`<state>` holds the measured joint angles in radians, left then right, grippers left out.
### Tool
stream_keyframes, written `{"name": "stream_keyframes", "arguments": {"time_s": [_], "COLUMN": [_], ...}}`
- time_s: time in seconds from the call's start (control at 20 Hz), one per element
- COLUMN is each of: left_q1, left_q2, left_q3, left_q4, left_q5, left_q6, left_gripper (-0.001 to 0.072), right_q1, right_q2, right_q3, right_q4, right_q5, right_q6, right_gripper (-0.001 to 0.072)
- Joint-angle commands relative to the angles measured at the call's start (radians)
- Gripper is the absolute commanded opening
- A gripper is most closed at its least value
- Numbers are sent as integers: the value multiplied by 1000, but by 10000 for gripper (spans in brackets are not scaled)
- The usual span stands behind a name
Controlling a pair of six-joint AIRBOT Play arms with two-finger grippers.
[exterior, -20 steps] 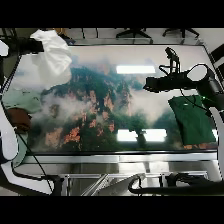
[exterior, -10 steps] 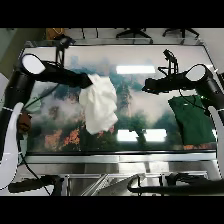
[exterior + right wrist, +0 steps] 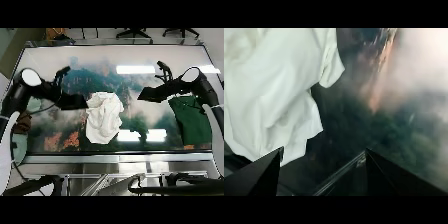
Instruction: Fold the shirts.
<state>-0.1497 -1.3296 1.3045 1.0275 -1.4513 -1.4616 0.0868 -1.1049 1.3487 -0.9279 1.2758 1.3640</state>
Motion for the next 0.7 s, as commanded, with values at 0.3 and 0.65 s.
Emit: {"name": "stream_keyframes", "arguments": {"time_s": [0.3,0.65], "left_q1": [-108,-278], "left_q2": [328,159], "left_q3": [-937,-883], "left_q4": [-237,-375], "left_q5": [665,947], "left_q6": [27,92], "left_gripper": [691,331], "right_q1": [284,352], "right_q2": [-213,-286], "right_q3": [-126,-126], "right_q4": [196,246], "right_q5": [-74,-199], "right_q6": [-195,-220], "right_gripper": [582,551]}}
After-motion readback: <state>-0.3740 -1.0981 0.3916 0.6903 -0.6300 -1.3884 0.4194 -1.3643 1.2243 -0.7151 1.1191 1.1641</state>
